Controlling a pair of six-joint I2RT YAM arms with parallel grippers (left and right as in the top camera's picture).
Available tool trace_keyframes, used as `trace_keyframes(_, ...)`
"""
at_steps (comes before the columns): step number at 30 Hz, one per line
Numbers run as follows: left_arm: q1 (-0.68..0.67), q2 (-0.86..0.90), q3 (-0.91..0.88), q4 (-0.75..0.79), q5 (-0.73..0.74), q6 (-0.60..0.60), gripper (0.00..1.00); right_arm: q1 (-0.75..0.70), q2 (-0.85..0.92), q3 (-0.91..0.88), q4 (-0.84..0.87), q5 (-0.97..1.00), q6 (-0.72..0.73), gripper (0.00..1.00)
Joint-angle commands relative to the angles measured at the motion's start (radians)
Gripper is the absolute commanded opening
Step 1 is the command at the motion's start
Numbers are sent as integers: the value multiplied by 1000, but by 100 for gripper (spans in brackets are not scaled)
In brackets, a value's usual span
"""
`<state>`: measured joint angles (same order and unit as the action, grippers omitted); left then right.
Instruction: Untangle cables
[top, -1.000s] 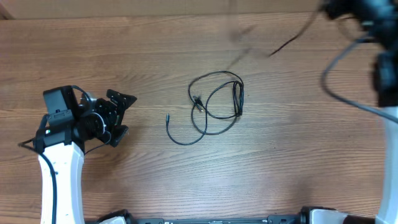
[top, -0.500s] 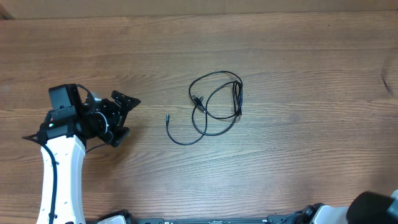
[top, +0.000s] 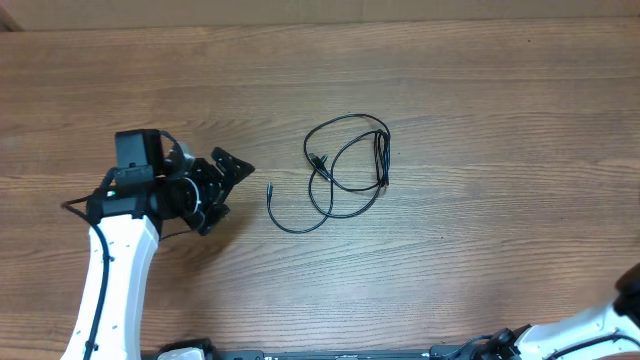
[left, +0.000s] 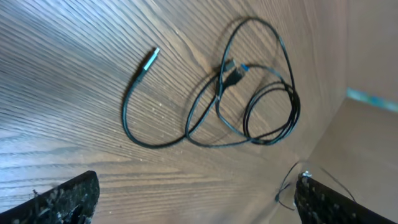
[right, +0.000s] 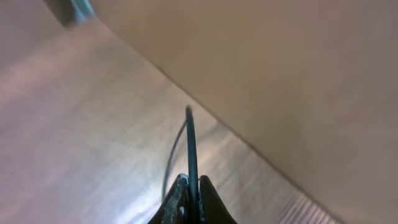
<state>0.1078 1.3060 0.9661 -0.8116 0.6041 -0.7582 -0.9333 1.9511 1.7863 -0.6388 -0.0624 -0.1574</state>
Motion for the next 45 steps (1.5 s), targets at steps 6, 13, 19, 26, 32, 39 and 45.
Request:
trace_keyframes(6, -98, 3, 19, 13, -84, 17, 100, -26, 188, 0, -43, -13, 87, 31)
trace_keyframes(13, -161, 3, 19, 52, -98, 17, 100, -25, 199, 2, -45, -251, 120, 100)
trace_keyframes(19, -193, 3, 19, 60, -164, -28, 100, -23, 161, 9, -68, -418, 369, 100)
trace_keyframes(26, -201, 3, 19, 56, -179, -27, 100, -8, 80, 9, -150, -416, 569, 100)
trace_keyframes(32, -201, 3, 19, 58, -191, -27, 100, -7, -29, 9, -412, 107, 932, 100)
trace_keyframes(39, -201, 3, 19, 58, -196, -28, 99, 29, -32, 8, -439, -301, 899, 100)
trace_keyframes(45, -201, 3, 19, 56, -197, -27, 99, 201, -24, 8, -487, -553, 640, 93)
